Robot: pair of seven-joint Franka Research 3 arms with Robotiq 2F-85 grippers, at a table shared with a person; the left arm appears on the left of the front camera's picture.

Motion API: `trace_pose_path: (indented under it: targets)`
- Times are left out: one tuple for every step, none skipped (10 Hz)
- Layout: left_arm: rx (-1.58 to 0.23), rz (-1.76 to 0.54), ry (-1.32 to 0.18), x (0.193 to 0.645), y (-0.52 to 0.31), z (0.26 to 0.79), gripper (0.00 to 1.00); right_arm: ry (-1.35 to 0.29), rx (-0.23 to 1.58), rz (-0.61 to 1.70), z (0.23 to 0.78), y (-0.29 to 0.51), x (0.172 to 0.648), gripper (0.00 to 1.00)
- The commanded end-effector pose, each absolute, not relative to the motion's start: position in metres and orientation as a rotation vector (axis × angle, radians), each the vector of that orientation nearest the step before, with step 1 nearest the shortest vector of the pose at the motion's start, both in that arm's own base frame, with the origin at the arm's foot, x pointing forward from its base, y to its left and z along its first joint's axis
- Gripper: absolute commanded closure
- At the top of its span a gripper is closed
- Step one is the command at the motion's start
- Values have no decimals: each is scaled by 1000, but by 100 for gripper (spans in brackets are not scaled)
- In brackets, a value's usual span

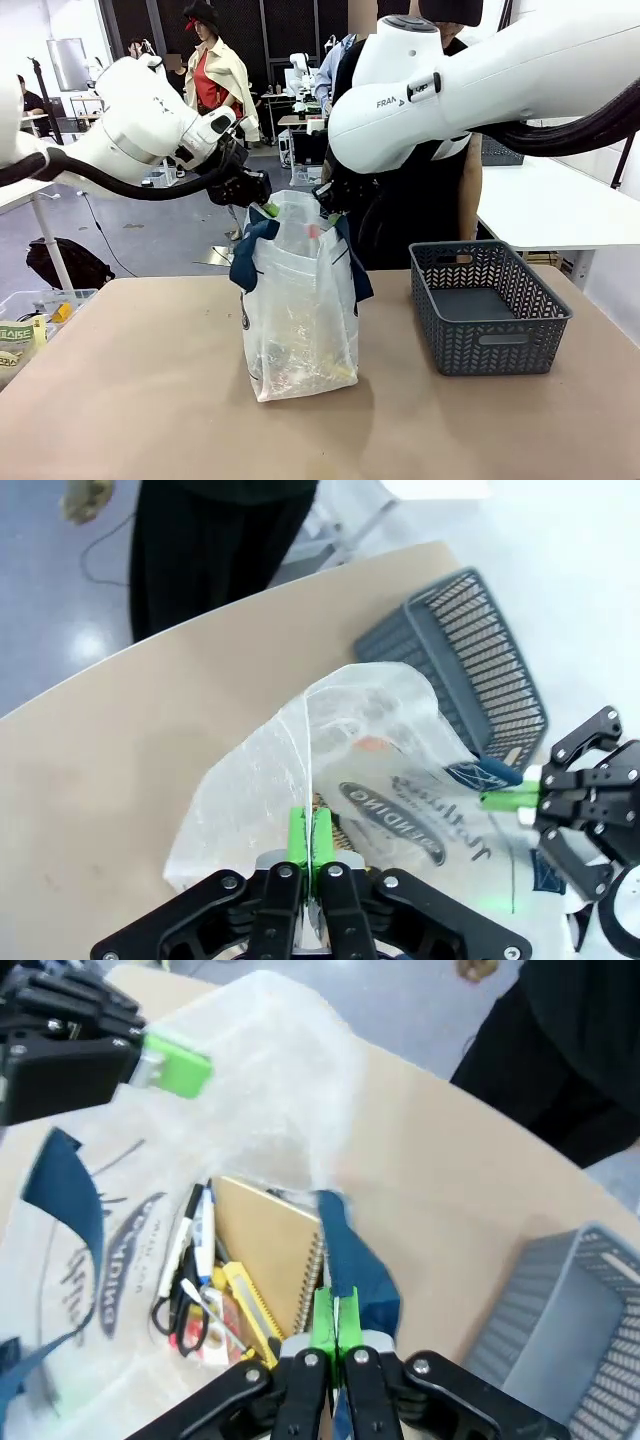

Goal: Transfer purchased items from the store into the shopping bag.
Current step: Move the Reusable shopping bag to the right side of the table.

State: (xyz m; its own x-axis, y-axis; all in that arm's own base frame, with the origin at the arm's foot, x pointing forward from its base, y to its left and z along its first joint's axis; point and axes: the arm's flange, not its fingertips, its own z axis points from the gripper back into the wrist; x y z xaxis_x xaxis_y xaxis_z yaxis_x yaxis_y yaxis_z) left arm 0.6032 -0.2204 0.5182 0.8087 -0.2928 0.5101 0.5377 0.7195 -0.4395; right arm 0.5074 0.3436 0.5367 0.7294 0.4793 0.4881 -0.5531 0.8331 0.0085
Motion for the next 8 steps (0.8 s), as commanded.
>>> trace_pose_path:
  targets:
    - [-704, -494, -405, 614, -213, 515, 76, -504, 116, 648, 539, 354, 518, 100]
    - [-737, -512, -394, 616, -214, 511, 56, -511, 114, 664, 540, 357, 518, 100]
    - [-761, -519, -391, 618, -214, 508, 47, -512, 117, 675, 540, 360, 520, 100]
    - [-798, -528, -383, 621, -213, 505, 47, -509, 115, 691, 541, 363, 524, 100]
    - [-811, -537, -377, 624, -215, 501, 47, -502, 114, 708, 541, 367, 526, 100]
    - [-823, -549, -378, 624, -217, 499, 47, -500, 115, 729, 542, 371, 529, 100]
    - [-849, -556, -380, 626, -217, 498, 47, -490, 115, 755, 541, 375, 531, 100]
    - [-882, -567, -376, 627, -216, 496, 47, -477, 108, 765, 541, 379, 535, 100]
